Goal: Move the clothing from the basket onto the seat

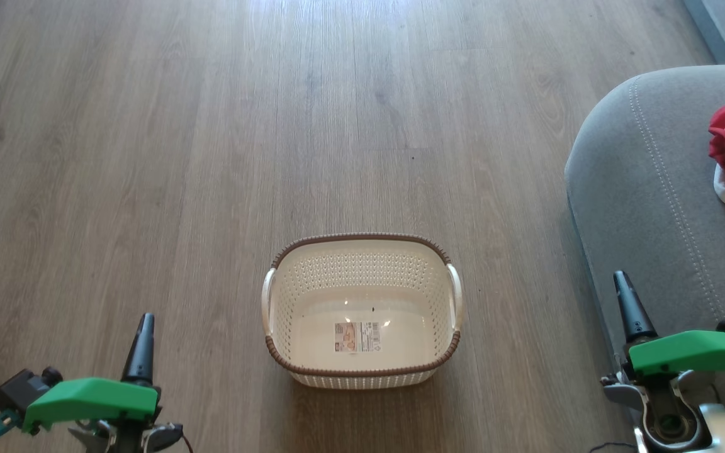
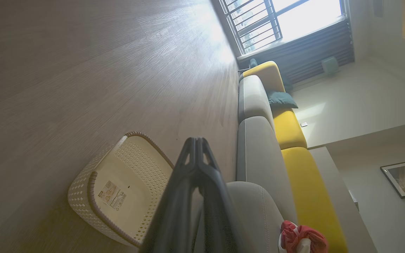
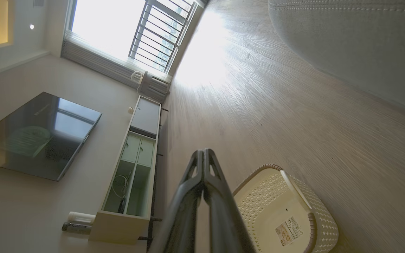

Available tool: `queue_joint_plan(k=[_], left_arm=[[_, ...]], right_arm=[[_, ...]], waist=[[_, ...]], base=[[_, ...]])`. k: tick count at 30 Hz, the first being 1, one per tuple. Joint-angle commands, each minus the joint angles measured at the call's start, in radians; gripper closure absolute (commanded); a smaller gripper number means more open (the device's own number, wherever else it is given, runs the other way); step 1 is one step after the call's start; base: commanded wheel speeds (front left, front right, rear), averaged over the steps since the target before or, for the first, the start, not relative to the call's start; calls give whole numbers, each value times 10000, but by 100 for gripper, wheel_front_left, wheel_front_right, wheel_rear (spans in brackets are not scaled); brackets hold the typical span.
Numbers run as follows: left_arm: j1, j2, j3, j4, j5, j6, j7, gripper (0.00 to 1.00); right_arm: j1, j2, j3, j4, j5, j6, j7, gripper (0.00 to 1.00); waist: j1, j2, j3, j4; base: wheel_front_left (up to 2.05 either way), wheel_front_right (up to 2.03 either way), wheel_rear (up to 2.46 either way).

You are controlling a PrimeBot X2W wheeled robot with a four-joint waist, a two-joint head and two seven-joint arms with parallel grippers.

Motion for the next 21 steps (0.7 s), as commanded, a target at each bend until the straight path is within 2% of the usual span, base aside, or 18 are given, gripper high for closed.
queue_joint_plan(k=[1,21], left_arm=[[-564,130,157,-380,-244,-63,63,100],[-680,155,185,-548,-2523,-172,638,100]], right_arm=[[-248,10,90,-433,235,-1,62,100],[-192,82,-112,-775,2401,-1,649,100]], waist=[[0,0,-2,-1],[0,0,-53,-32]], base=[[0,0,0],[0,0,0]])
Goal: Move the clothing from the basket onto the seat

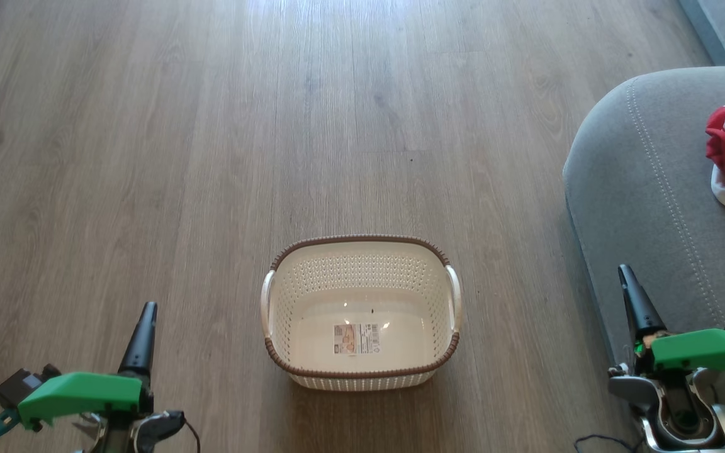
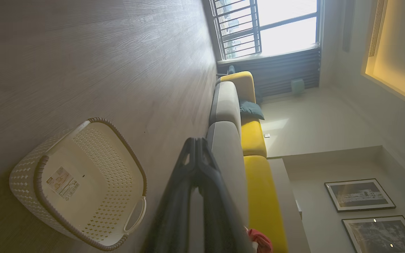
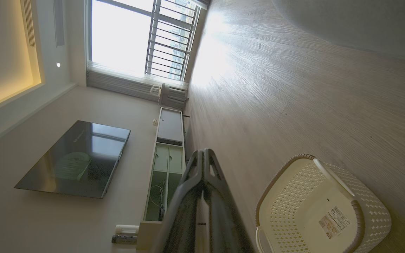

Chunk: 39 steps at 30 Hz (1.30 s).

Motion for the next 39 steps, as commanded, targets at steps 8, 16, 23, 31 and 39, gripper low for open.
queue_joint_plan(k=[8,16,23,31,39], left_arm=[[-578,158,209,-479,-1172,-127,336,100],[-618,167,218,-538,-1970,-165,537,100],[-649,173,225,-583,-2572,-194,689,100],[-649,173,225,-584,-2572,-194,689,100],[-648,173,225,-584,-2572,-194,689,100]], right_arm=[[-195,59,25,-574,1117,1,315,100],[-176,84,-46,-694,1875,0,521,100],[-161,103,-99,-784,2447,0,675,100],[-161,103,-98,-784,2448,0,675,100],[-161,103,-98,-784,2448,0,675,100]], waist=[[0,0,-23,-14],[0,0,-40,-24],[0,0,-54,-32],[0,0,-54,-32],[0,0,-54,-32]], base=[[0,0,0],[0,0,0],[0,0,0],[0,0,0],[0,0,0]])
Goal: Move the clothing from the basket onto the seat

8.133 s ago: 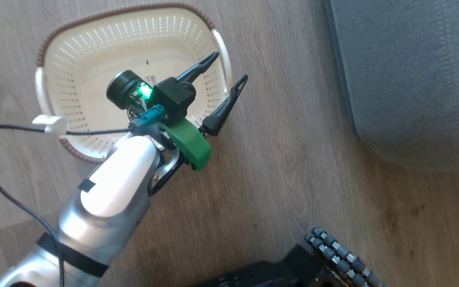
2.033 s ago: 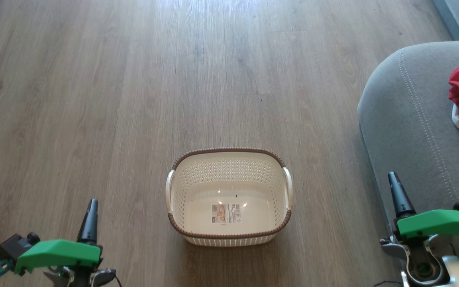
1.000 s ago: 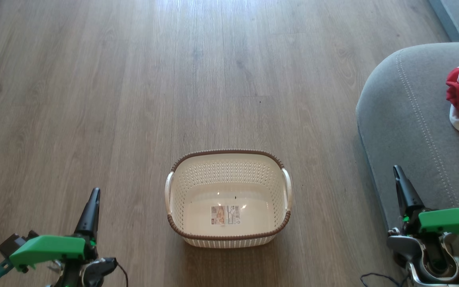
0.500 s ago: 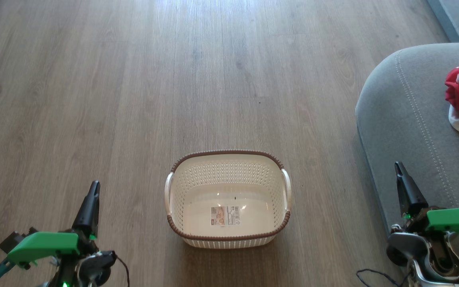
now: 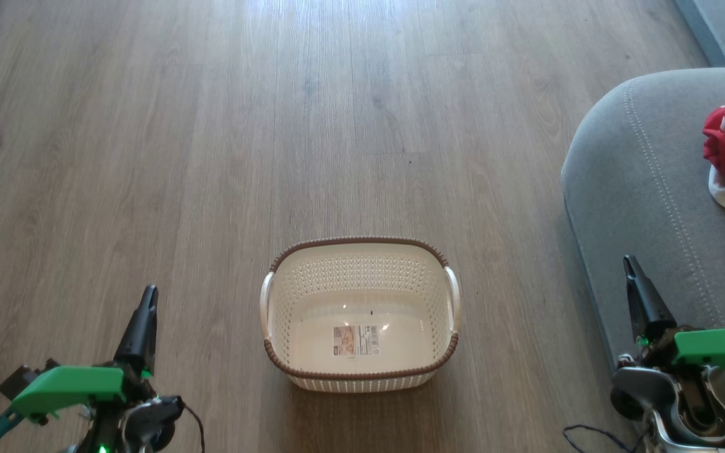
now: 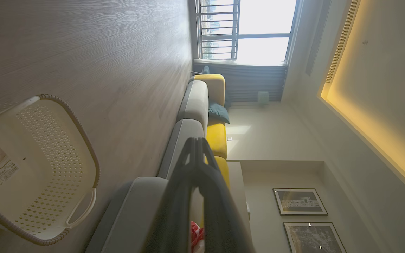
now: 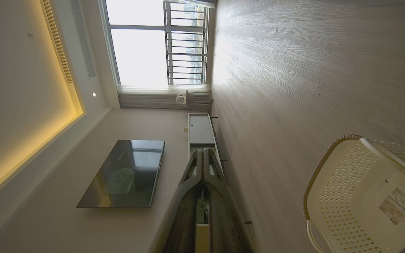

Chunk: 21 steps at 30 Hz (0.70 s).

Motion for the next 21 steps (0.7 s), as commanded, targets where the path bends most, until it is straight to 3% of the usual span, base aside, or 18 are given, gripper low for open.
queue_joint_plan(k=[1,21], left_arm=[[-473,162,248,-333,-66,-92,75,100],[-473,162,247,-334,-67,-92,75,100]], right_arm=[[-175,-3,169,-399,59,0,57,100],[-175,-3,170,-399,60,0,56,100]], waist=[[0,0,1,0],[0,0,1,0]], base=[[0,0,0],[0,0,0]])
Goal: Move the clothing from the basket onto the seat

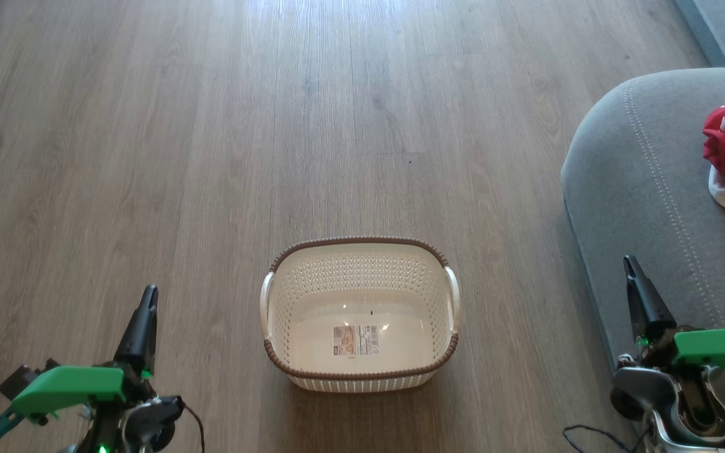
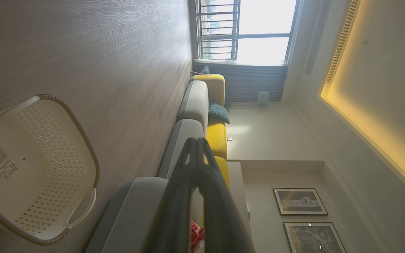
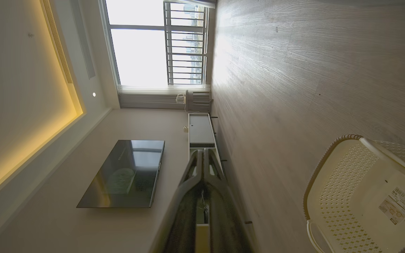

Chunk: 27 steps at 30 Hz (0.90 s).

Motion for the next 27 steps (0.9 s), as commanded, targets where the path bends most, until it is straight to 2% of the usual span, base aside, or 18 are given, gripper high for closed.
queue_joint_plan(k=[1,27], left_arm=[[-473,162,249,-334,-67,-92,75,100],[-472,162,248,-334,-67,-92,74,100]], right_arm=[[-177,-5,170,-399,60,0,56,100],[-177,-5,171,-399,61,0,56,100]], waist=[[0,0,0,0],[0,0,0,0]], base=[[0,0,0],[0,0,0]])
